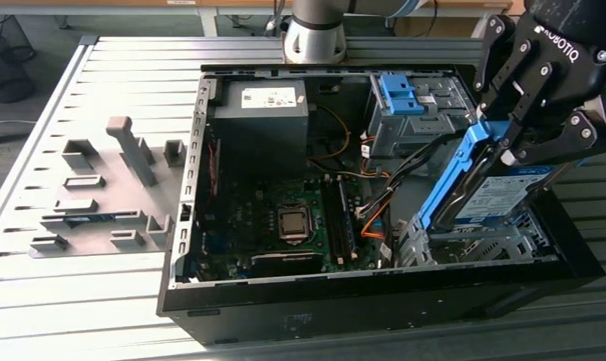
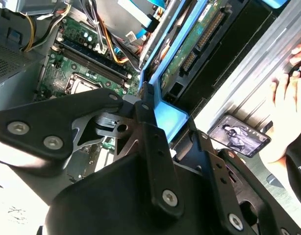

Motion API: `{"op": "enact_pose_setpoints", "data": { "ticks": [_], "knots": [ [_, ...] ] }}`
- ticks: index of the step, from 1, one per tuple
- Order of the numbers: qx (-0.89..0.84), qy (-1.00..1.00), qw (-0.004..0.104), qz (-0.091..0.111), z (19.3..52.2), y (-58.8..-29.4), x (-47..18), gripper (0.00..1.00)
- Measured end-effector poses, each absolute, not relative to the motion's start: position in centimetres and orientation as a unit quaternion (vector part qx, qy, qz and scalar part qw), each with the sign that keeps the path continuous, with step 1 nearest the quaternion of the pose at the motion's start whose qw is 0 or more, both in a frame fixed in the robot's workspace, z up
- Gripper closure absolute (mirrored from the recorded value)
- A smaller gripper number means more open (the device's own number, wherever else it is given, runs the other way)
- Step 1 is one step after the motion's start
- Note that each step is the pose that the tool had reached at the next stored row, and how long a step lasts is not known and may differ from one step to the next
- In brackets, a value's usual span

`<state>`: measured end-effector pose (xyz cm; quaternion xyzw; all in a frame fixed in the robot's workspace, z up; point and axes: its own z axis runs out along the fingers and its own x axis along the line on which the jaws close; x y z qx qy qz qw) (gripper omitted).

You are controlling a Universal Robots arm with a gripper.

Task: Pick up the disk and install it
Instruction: 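Insert the disk into the insertion slot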

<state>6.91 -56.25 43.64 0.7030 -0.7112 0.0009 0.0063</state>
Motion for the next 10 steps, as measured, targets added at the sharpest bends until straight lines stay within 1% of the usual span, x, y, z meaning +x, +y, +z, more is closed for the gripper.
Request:
{"op": "enact_pose_setpoints", "data": {
  "ticks": [10],
  "knots": [
    [0.703, -0.711, 0.006, 0.001, 43.15, -56.25, 6.94, 0.64]
  ]
}}
